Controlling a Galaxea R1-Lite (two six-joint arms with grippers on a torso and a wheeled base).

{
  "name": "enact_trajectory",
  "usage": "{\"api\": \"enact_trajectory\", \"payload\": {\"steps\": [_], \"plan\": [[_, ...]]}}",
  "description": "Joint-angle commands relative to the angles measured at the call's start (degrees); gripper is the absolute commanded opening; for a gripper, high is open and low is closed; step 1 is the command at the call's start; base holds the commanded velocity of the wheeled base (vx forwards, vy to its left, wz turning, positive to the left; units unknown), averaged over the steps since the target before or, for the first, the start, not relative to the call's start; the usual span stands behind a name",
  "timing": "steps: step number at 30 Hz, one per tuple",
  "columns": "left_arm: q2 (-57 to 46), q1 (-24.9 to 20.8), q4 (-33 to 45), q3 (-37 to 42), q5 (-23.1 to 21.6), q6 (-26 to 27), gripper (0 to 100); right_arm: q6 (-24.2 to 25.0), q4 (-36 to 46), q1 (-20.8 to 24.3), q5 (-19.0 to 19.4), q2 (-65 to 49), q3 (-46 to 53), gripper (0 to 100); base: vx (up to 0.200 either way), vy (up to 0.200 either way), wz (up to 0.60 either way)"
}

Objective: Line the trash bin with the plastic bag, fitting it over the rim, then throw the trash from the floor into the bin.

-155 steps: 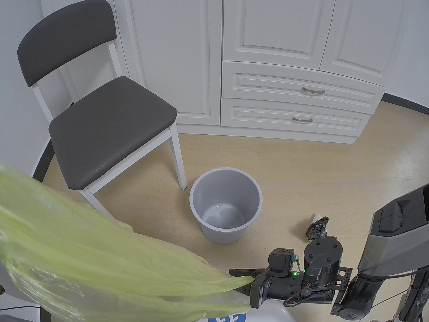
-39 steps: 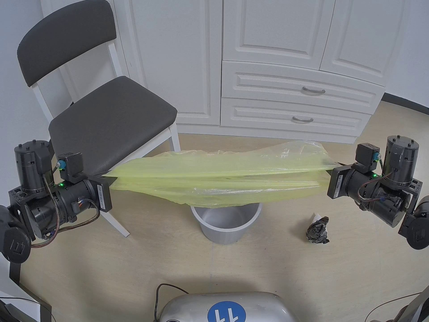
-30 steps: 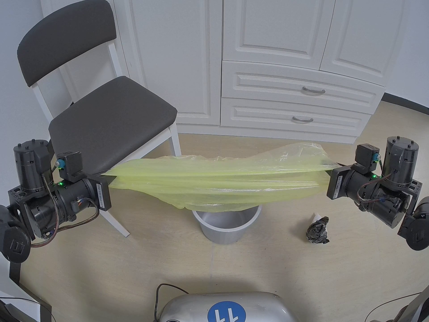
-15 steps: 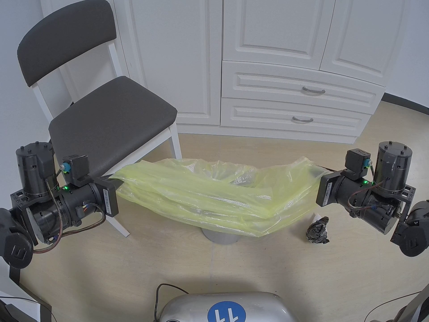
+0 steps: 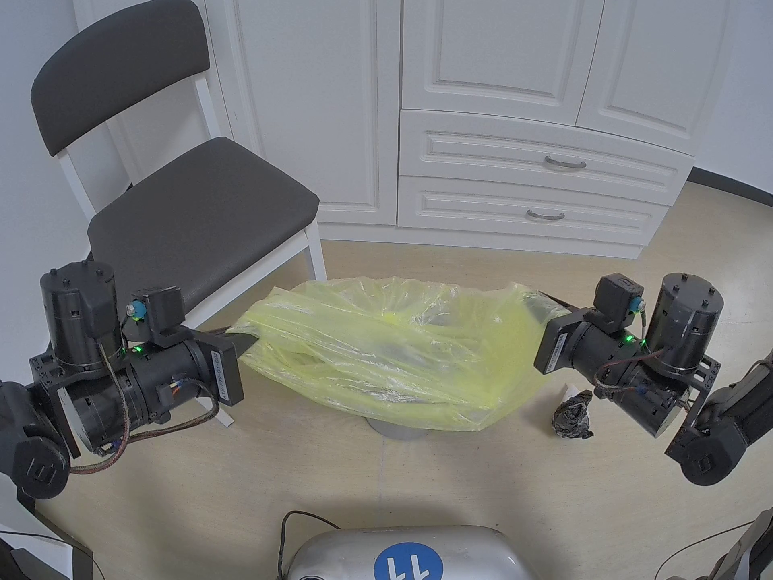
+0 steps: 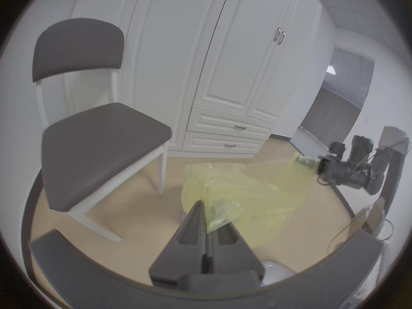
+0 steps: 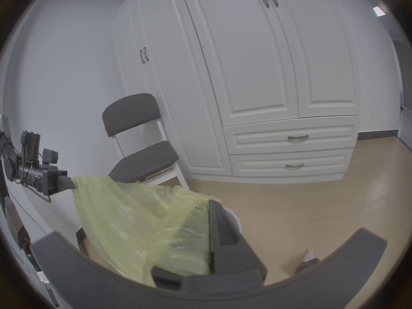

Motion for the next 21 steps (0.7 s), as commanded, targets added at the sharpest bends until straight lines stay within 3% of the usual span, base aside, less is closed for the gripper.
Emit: {"api": "enact_trajectory", "payload": {"steps": [1,6,14,17,21], "plan": [[1.55,-3.78,-1.81,-0.48,0.07,-2.67,0,0.08,-2.26,2.52,0.02,4.2,1.18,0,0.0,0.0,0.0],[3.4,-4.39,-8.14,-0.22,0.07,-4.87,0,0.08,-3.4,4.54,-0.15,4.91,1.71,0,0.0,0.0,0.0],[4.98,-7.91,-8.4,-5.14,0.6,-8.21,0,-0.09,-0.15,6.21,0.29,2.89,-4.0,0,0.0,0.0,0.0],[7.18,-9.4,-4.89,-11.38,0.6,-8.56,0,1.49,10.13,7.53,2.57,1.57,-9.98,0,0.0,0.0,0.0],[9.9,-10.46,3.2,-19.03,0.69,-8.83,0,8.79,18.48,8.76,4.95,0.6,-15.96,0,0.0,0.0,0.0]]}}
